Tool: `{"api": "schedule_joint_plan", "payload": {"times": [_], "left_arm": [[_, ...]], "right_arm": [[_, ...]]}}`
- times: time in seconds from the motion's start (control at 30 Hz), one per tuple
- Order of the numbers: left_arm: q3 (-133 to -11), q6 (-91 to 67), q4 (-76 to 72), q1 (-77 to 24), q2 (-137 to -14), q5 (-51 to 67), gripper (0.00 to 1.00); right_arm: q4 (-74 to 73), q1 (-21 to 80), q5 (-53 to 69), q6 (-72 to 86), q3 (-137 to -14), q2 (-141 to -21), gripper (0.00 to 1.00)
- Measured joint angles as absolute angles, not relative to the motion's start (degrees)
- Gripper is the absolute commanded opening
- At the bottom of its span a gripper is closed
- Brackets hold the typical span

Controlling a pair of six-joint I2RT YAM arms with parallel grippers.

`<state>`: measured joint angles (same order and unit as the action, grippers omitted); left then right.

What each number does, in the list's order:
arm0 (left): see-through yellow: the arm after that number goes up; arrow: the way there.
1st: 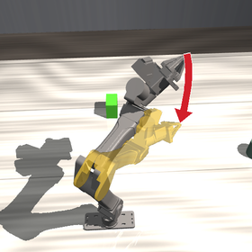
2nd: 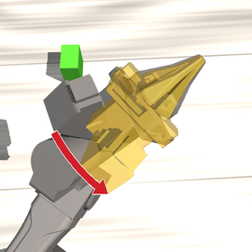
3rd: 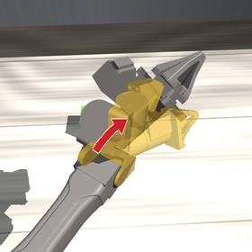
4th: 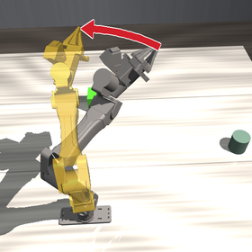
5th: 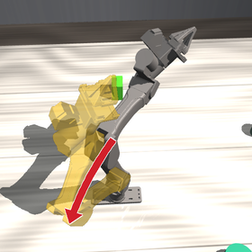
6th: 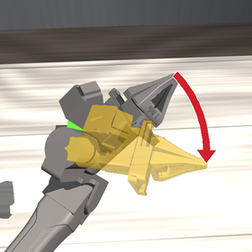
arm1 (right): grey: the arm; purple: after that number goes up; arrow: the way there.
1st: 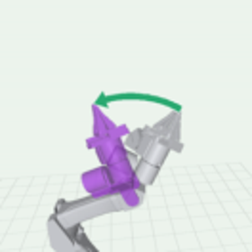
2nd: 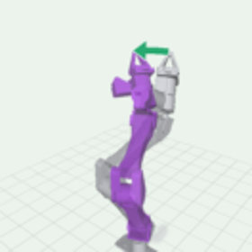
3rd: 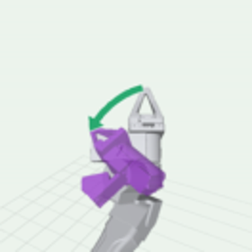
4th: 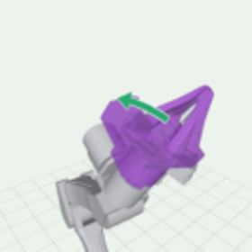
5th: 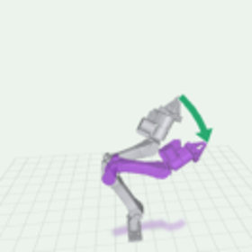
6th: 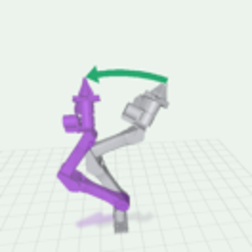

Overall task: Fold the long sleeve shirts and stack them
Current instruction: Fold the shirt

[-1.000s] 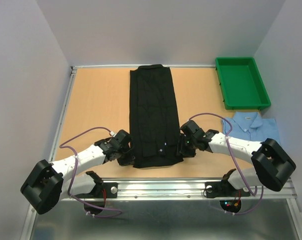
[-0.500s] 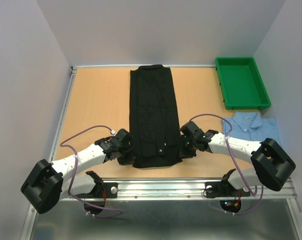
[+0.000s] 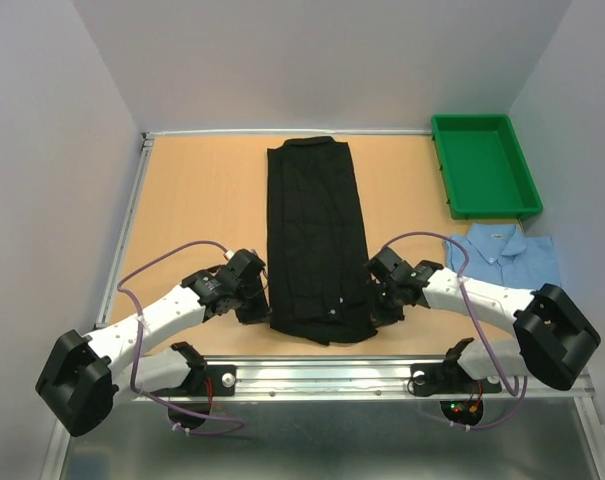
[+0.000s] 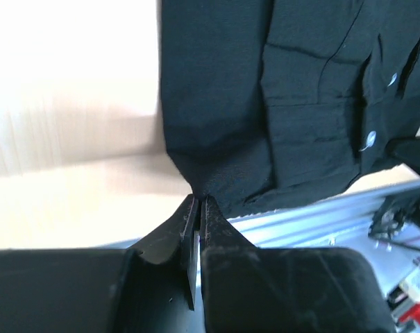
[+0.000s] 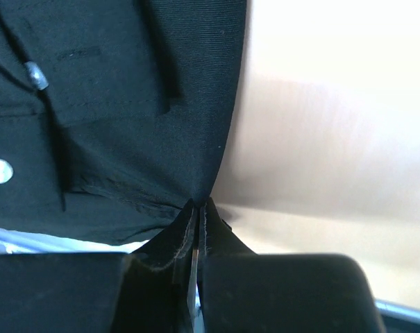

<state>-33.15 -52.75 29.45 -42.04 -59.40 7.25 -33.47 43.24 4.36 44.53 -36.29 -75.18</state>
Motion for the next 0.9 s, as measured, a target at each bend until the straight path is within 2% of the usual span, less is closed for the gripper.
{"api": "schedule_joint_plan", "payload": {"times": [0.27, 0.57, 0.9], "left_arm": [[-36.93, -52.62, 34.37, -42.28, -55.13, 8.67, 0.00], [-43.46, -52.82, 32.36, -40.99, -57.84, 2.09, 0.00], [-44.75, -51.51, 23.62, -30.85, -62.61, -2.39, 0.00]], "right_arm": [[-41.93, 43.27, 3.79, 42.61, -42.19, -72.47, 0.01], [-45.10, 42.78, -2.00, 40.10, -55.40, -75.29, 0.01], [-43.11, 36.71, -6.09, 35.29, -62.89, -80.95, 0.01]]}}
